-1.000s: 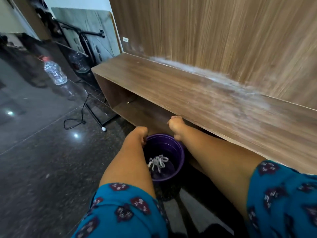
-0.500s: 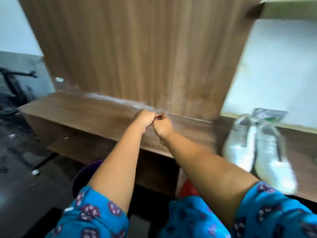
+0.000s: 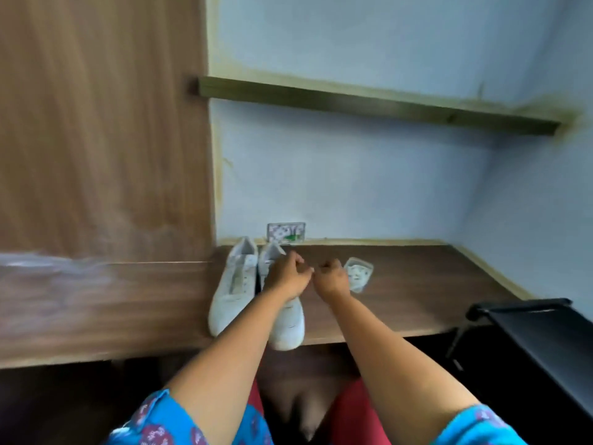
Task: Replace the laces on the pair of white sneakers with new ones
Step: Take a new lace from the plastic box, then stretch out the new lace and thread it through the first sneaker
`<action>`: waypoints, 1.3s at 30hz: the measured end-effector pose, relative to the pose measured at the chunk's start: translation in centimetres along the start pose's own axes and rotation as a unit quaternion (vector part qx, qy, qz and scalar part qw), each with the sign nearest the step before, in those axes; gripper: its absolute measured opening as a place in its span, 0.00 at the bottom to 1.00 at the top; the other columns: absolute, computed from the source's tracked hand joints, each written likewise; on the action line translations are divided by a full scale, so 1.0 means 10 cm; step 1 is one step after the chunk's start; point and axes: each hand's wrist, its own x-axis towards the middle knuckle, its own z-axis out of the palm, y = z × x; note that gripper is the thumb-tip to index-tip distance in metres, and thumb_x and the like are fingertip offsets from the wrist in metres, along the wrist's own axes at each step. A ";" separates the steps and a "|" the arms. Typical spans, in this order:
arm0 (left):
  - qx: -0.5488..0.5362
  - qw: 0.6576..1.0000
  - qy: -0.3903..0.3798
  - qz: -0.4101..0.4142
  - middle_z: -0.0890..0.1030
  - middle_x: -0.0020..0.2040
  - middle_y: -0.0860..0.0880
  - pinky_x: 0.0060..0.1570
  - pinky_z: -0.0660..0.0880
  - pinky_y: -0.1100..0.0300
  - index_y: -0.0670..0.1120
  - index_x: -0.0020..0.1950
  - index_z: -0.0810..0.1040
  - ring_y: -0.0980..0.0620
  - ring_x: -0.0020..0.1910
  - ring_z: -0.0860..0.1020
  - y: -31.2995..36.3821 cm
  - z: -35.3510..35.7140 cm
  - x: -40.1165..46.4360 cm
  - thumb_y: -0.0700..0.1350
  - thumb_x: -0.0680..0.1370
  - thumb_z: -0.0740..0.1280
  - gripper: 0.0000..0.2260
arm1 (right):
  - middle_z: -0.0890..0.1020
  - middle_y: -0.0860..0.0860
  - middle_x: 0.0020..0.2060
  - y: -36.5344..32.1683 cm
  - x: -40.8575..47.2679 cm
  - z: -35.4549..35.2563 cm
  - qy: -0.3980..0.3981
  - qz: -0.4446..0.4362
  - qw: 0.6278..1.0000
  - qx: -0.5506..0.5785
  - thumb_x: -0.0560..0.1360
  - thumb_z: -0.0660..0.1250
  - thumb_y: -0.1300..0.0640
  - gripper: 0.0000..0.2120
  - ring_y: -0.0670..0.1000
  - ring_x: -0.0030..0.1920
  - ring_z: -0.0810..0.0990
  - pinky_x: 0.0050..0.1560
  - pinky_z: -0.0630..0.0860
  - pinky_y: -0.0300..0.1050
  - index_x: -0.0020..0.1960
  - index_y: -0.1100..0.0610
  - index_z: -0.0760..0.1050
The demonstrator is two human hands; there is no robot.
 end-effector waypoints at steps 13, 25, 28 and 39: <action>0.311 0.948 0.060 0.015 0.47 0.77 0.43 0.71 0.56 0.40 0.47 0.75 0.58 0.41 0.76 0.48 -0.29 0.78 0.32 0.39 0.75 0.63 0.29 | 0.70 0.52 0.65 0.89 1.23 -0.59 -0.007 0.016 0.978 -0.210 0.76 0.58 0.64 0.22 0.55 0.68 0.62 0.63 0.71 0.50 0.67 0.50 0.71; 0.225 0.959 0.089 0.146 0.65 0.69 0.44 0.64 0.63 0.50 0.46 0.68 0.66 0.43 0.69 0.64 0.25 0.84 0.53 0.47 0.75 0.65 0.22 | 0.81 0.59 0.51 0.63 1.56 -0.71 0.085 -0.047 0.982 -0.163 0.77 0.60 0.60 0.12 0.59 0.48 0.80 0.47 0.77 0.45 0.52 0.57 0.82; 0.085 0.992 -0.007 0.094 0.78 0.57 0.45 0.51 0.73 0.54 0.46 0.70 0.65 0.43 0.58 0.77 0.62 0.89 0.75 0.49 0.76 0.67 0.24 | 0.84 0.56 0.41 0.30 1.54 -0.96 0.144 -0.098 0.984 -0.044 0.75 0.63 0.60 0.09 0.53 0.40 0.80 0.40 0.70 0.37 0.45 0.59 0.82; -0.155 0.983 -0.051 0.089 0.83 0.47 0.41 0.44 0.74 0.56 0.40 0.55 0.79 0.43 0.45 0.80 2.00 0.51 1.23 0.47 0.82 0.58 0.14 | 0.79 0.50 0.47 -0.26 1.27 -1.70 0.174 -0.145 0.969 0.101 0.74 0.65 0.60 0.12 0.48 0.42 0.77 0.43 0.74 0.37 0.56 0.55 0.78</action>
